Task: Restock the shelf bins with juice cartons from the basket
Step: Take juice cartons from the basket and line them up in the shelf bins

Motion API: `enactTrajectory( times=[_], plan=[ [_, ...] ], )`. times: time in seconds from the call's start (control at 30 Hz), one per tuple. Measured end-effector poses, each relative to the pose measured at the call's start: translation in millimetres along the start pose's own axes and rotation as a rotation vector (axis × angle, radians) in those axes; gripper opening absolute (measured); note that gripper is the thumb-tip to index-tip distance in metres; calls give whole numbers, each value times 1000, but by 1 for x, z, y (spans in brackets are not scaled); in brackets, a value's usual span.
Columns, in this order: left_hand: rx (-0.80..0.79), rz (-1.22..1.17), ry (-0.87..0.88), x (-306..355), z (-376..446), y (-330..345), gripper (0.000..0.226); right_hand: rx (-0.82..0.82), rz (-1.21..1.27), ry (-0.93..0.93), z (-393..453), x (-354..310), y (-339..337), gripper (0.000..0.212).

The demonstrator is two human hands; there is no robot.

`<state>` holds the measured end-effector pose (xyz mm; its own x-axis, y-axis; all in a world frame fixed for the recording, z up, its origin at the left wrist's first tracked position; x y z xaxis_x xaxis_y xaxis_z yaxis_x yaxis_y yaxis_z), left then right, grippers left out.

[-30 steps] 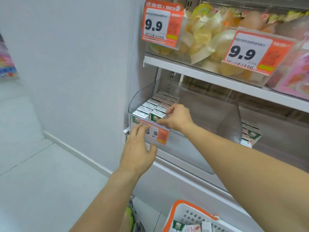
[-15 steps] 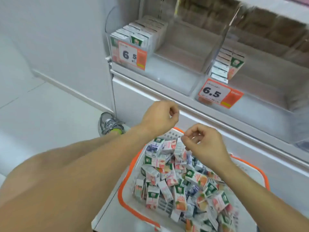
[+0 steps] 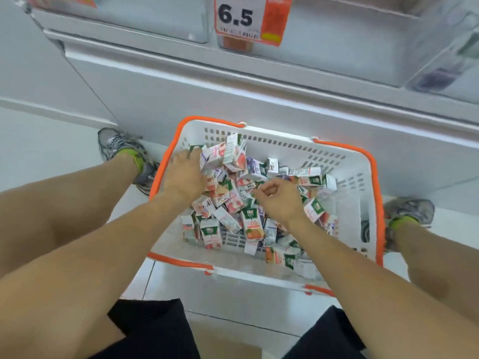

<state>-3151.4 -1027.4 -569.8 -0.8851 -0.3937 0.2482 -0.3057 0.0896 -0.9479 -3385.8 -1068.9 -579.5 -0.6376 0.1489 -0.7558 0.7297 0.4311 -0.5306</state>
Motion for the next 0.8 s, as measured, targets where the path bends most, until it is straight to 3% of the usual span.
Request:
enactTrajectory(
  times=[0.2,0.3,0.37,0.53,0.7,0.8],
  plan=[
    [57,-95,-105,-7,4,1,41,113,132,-58,44,-53,17,36],
    [67,-115,-80,-3,1,3,33,119,32,-68,61,-70,33,51],
    [72,-114,-52,-4,1,4,30,125,-105,-79,66,-73,41,49],
    [77,-282,-131,-14,-1,6,41,101,-324,-117,56,-65,54,43],
    [113,-417,-155,-11,-13,-1,51,36,-105,-80,46,-55,47,49],
    [8,-411,-237,0,-15,-7,72,-1,-26,-50,37,-50,45,51]
  ],
)
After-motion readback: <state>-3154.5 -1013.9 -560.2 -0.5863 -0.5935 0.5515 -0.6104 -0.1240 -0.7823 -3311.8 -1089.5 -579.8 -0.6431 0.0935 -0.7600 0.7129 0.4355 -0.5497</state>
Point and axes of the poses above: each hand's wrist, its own z-axis towards the middle knuckle, its own y-axis out of the palm, x = y × z, the point moved 4 cm from there along z, towards the middle knuckle, and after that the axes turned 1 degree about z, right-handed, at the moved point
